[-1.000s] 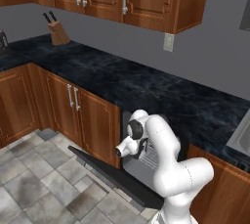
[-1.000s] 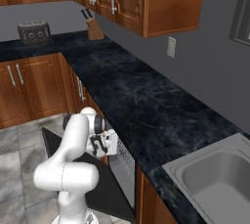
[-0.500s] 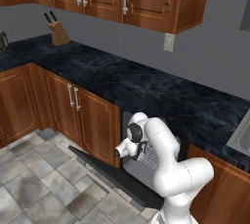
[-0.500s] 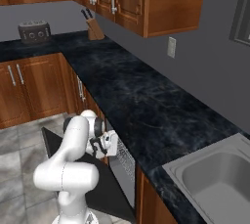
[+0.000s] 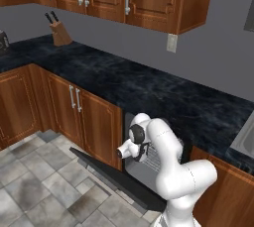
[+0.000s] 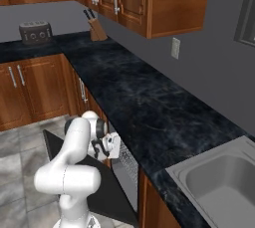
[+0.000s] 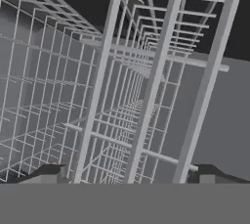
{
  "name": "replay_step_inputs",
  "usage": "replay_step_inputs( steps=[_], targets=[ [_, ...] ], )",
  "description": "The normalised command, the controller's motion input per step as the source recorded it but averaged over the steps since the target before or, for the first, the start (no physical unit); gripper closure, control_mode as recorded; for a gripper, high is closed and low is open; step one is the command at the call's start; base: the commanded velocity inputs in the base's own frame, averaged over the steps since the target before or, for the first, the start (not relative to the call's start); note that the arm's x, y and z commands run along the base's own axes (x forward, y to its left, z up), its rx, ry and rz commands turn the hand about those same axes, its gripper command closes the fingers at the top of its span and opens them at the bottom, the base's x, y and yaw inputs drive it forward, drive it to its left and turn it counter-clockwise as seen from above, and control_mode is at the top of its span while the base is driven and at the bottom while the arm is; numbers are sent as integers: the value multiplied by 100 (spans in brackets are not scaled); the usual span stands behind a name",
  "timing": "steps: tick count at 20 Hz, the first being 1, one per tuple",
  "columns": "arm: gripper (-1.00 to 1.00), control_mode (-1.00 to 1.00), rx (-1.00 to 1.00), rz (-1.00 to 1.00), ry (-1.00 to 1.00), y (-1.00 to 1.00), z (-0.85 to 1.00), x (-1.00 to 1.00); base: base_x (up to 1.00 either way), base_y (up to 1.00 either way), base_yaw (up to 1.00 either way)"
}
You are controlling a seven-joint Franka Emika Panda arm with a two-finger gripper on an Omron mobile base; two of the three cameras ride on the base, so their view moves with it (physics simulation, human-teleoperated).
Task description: Open the dishwasher door and pull out the top rack.
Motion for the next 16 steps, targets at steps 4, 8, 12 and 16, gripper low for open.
replay_step_inputs(
  steps=[4,8,12,16],
  targets=[
    [-100,-100,14,0,29,-11,0,17,0,0,0],
    [-100,-100,14,0,31,-5,-6,9,0,0,0],
    [-100,-100,9,0,32,1,-44,0,0,0,0],
    [-100,-100,6,0,32,16,-62,-4,0,0,0]
  ],
)
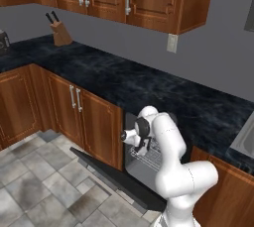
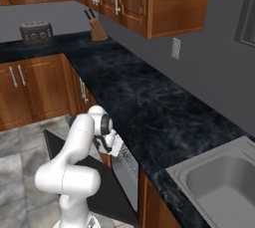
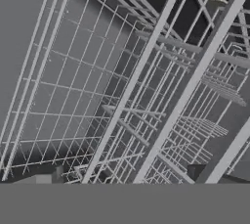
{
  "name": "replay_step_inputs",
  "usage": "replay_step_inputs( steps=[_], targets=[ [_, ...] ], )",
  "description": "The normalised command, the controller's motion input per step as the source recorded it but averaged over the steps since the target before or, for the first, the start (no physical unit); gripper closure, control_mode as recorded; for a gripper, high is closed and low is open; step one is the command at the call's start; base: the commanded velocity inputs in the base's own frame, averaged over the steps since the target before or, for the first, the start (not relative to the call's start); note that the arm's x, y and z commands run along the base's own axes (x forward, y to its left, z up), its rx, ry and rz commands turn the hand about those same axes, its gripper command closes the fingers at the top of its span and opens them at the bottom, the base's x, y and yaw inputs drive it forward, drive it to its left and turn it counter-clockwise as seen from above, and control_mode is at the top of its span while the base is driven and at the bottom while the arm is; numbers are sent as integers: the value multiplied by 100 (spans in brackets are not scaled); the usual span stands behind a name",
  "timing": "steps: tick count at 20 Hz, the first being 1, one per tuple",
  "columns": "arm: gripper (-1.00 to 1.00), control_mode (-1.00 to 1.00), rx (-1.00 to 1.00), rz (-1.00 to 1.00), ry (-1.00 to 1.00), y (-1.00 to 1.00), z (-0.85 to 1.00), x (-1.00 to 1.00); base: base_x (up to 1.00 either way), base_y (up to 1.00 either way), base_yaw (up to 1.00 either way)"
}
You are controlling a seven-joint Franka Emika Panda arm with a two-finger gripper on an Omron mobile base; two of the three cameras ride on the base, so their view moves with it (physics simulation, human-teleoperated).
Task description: Open the dishwasher door and pull out the top rack.
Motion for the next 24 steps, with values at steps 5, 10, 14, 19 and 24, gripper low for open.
replay_step_inputs(
  steps=[5,10,14,19,24],
  targets=[
    [-100,-100,6,0,32,31,-64,-14,0,0,0],
    [-100,-100,3,0,28,53,-67,-43,0,0,0],
    [-100,-100,1,0,19,81,-71,-93,0,0,0],
    [-100,-100,0,0,16,93,-71,-100,0,0,0],
    [-100,-100,3,0,17,94,-62,-100,0,0,0]
  ],
)
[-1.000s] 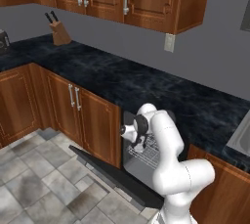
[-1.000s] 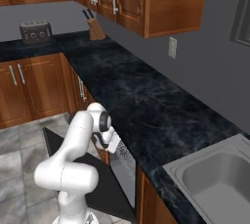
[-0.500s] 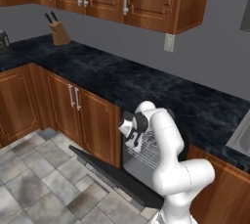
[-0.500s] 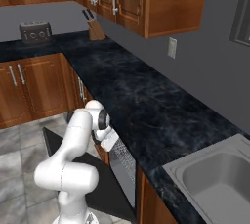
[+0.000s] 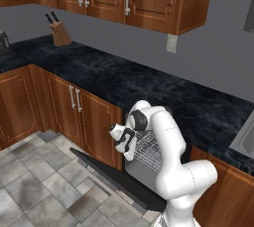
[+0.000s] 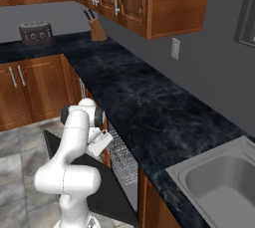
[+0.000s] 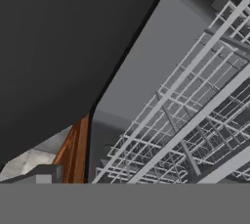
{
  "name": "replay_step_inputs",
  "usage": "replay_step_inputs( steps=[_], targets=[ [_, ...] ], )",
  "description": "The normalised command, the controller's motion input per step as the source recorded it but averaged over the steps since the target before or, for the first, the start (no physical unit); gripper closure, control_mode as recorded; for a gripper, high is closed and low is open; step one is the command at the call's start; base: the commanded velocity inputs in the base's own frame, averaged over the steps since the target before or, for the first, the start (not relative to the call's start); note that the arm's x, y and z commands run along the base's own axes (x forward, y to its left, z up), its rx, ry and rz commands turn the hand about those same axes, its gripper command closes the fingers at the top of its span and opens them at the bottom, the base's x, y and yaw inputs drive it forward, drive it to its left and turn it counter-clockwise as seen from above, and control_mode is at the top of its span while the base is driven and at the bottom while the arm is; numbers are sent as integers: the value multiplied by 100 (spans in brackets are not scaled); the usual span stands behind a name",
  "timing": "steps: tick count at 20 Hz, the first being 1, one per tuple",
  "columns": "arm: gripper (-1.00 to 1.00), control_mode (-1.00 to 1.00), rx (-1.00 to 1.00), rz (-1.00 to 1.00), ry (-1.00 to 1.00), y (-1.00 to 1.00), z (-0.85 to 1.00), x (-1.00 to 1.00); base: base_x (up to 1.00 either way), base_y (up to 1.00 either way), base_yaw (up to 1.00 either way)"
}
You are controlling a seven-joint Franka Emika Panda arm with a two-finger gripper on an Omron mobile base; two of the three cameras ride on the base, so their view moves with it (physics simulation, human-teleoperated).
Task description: Open the dishwasher door and pull out the top rack.
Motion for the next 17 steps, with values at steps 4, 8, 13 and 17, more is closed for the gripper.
replay_step_inputs(
  steps=[4,8,13,17],
  targets=[
    [-100,-100,1,0,12,100,-58,-100,0,0,0],
    [-100,-100,2,-1,7,100,-46,-100,0,0,0],
    [-100,-100,1,-2,1,86,-29,-100,0,0,0],
    [-100,-100,0,-3,0,68,-10,-82,0,0,0]
  ],
)
